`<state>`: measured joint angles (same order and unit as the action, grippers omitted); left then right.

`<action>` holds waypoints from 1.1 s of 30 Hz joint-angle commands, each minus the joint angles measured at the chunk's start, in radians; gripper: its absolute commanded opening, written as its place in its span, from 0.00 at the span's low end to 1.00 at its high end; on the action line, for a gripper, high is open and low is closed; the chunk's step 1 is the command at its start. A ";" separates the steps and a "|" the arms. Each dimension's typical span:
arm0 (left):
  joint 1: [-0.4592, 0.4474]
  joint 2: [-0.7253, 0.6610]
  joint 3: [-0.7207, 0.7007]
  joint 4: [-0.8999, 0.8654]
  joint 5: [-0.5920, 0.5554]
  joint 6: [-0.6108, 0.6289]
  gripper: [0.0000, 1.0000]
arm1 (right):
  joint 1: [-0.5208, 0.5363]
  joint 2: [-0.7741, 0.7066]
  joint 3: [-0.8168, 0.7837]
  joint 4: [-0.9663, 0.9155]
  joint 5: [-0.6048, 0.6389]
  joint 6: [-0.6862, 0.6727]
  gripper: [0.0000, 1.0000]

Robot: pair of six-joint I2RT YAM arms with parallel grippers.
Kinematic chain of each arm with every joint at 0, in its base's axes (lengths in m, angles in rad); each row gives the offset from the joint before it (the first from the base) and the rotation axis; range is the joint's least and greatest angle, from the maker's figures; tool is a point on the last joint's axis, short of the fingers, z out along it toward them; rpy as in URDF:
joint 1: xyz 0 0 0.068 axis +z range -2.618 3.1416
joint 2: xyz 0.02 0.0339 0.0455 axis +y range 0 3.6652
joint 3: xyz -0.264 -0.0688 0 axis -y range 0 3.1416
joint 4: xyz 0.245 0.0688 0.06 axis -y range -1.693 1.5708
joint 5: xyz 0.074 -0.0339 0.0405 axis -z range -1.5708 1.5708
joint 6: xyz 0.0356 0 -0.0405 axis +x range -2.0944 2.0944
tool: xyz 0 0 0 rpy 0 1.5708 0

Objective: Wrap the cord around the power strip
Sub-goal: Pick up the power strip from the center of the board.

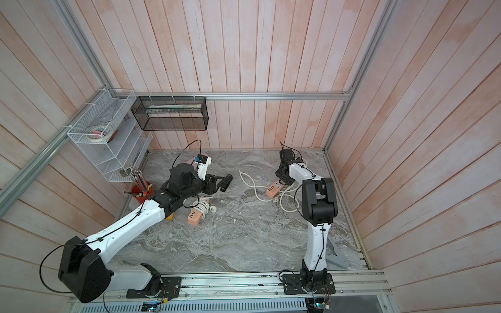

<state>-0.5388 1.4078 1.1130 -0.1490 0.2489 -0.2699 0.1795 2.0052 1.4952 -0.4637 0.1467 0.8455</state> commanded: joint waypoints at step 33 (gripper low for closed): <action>-0.065 0.332 0.252 0.071 0.444 -0.207 0.38 | 0.376 -0.512 -0.148 0.397 -0.086 0.089 0.23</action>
<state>-0.5865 1.7233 1.3209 -0.1234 0.6735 -0.5026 0.5377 1.5318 1.3243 -0.1589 0.1181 0.8963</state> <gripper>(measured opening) 0.365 0.504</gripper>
